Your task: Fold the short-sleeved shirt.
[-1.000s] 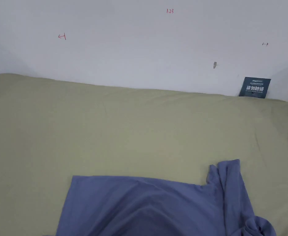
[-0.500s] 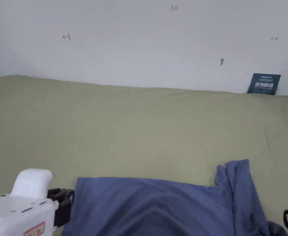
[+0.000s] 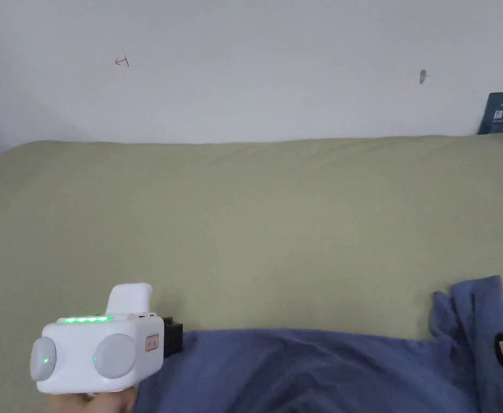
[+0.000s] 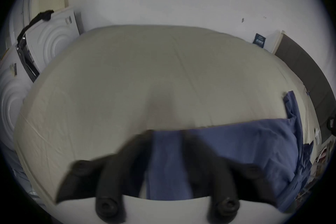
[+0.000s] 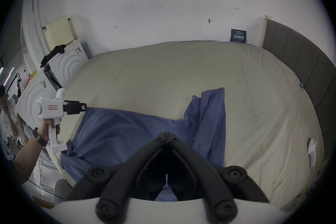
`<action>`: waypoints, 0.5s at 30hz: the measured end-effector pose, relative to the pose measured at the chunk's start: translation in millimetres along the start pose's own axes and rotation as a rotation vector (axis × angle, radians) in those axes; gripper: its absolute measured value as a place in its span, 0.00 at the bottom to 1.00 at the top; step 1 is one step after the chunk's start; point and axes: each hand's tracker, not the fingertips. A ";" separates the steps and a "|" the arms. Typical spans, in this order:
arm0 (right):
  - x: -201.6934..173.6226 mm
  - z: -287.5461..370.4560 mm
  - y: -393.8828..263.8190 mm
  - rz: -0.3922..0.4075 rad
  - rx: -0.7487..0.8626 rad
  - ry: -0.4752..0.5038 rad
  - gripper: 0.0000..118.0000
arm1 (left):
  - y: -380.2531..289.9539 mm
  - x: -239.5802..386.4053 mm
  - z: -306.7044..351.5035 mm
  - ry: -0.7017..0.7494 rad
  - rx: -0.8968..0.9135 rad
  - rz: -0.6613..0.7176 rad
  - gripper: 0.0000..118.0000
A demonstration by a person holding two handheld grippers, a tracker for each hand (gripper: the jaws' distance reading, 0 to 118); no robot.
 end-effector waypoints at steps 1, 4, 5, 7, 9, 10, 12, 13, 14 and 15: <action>5.6 -1.5 1.4 -0.007 -0.007 0.007 0.01 | -0.7 -0.8 -8.3 -0.007 -0.011 0.013 0.73; 24.5 -7.0 7.9 -0.024 -0.017 0.009 0.01 | -3.5 0.7 -27.7 -0.039 -0.073 0.002 0.80; 30.4 -9.6 10.2 -0.021 -0.020 -0.010 0.01 | -6.0 1.4 -34.8 -0.050 -0.123 -0.016 0.79; 45.8 -18.8 16.9 0.003 -0.036 -0.075 0.01 | -9.1 12.1 -27.5 0.024 -0.065 -0.059 0.69; 65.0 -39.6 25.3 0.036 -0.103 -0.110 0.03 | -4.9 16.5 -21.9 0.031 -0.078 -0.080 0.43; 73.0 -50.5 26.7 0.035 -0.121 -0.132 0.19 | -3.1 16.4 -19.1 0.025 -0.074 -0.083 0.10; 92.1 -82.0 28.7 0.014 -0.195 -0.152 0.73 | -1.6 20.3 -15.1 -0.100 -0.104 -0.065 0.03; 97.5 -96.8 28.3 -0.001 -0.247 -0.179 0.83 | -0.1 22.0 -16.8 -0.065 -0.107 -0.060 0.03; 101.2 -111.0 28.0 0.017 -0.286 -0.187 0.79 | 0.0 23.2 -18.5 -0.045 -0.101 -0.084 0.03; 105.8 -123.5 27.6 0.014 -0.313 -0.142 0.77 | -2.6 29.7 -8.0 -0.035 -0.098 -0.101 0.03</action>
